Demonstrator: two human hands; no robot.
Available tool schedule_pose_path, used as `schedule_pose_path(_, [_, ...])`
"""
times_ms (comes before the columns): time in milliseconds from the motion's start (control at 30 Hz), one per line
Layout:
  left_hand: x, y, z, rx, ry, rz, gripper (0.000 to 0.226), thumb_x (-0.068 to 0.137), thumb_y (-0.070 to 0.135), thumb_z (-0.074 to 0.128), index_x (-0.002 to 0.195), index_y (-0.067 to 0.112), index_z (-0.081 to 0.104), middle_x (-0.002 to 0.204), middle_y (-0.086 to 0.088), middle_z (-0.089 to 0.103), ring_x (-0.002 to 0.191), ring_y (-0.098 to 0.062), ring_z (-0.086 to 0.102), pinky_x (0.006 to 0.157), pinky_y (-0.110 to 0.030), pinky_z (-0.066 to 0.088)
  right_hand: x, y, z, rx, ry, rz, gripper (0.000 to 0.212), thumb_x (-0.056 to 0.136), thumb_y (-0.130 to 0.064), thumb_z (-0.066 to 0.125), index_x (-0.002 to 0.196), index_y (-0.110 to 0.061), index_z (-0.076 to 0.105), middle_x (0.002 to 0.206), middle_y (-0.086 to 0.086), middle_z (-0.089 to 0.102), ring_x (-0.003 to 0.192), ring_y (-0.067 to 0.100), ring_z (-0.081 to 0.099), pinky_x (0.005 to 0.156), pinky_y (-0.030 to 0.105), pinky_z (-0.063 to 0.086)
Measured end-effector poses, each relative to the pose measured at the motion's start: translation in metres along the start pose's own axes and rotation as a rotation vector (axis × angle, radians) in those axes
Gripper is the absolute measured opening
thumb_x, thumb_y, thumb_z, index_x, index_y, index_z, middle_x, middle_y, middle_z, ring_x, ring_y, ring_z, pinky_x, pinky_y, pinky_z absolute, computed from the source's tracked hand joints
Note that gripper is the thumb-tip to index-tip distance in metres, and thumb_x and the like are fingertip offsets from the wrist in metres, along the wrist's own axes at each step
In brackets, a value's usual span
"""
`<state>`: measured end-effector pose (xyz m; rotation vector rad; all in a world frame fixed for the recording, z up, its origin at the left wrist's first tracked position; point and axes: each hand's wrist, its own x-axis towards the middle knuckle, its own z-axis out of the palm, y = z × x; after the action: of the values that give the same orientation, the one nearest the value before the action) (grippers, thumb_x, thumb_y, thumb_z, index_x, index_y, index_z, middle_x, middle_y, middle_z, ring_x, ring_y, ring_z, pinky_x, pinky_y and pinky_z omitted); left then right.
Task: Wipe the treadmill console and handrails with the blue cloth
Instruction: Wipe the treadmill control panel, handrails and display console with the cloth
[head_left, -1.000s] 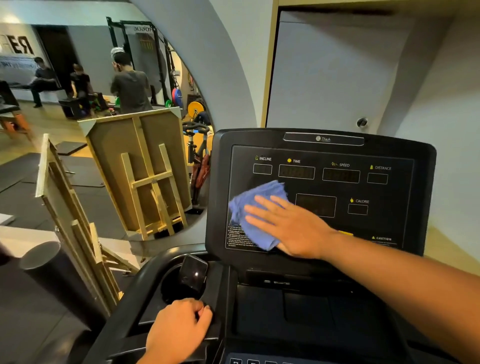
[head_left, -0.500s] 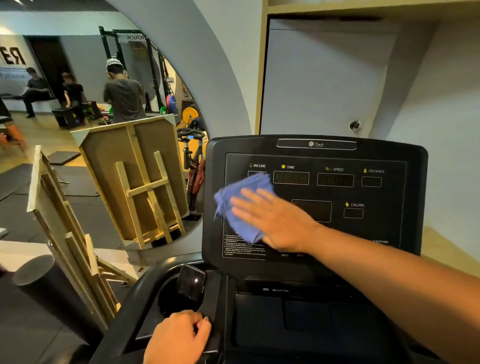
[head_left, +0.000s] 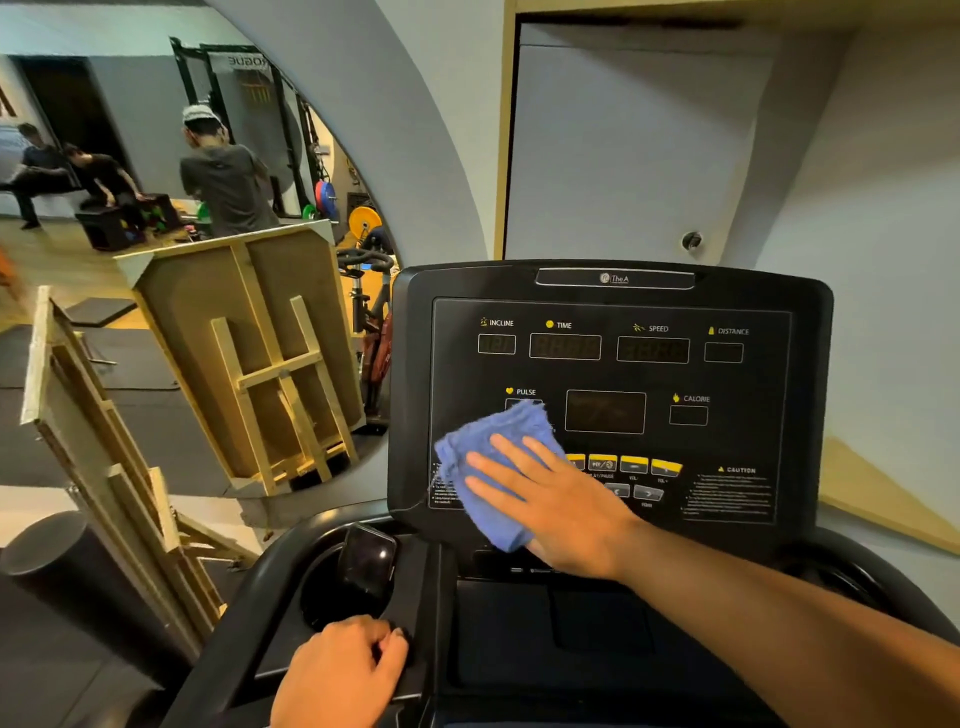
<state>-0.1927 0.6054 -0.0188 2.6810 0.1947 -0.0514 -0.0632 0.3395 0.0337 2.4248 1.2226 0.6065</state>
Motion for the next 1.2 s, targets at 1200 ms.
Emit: schedule_pose_path(1200, [0.008,0.014,-0.004,0.072,-0.1,-0.146,0.031,0.092,0.062,0.05,0.08,0.045,0.072,0.092,0.02,0.067,0.08,0.001,0.055,0.079,-0.016,0.037,-0.009,0.096,-0.021,0.032,0.298,0.868,0.073,0.096,-0.038,0.038,0.16,-0.023,0.006,0.168,0.011,0.005,0.153,0.037,-0.001,0.123,0.055,0.0])
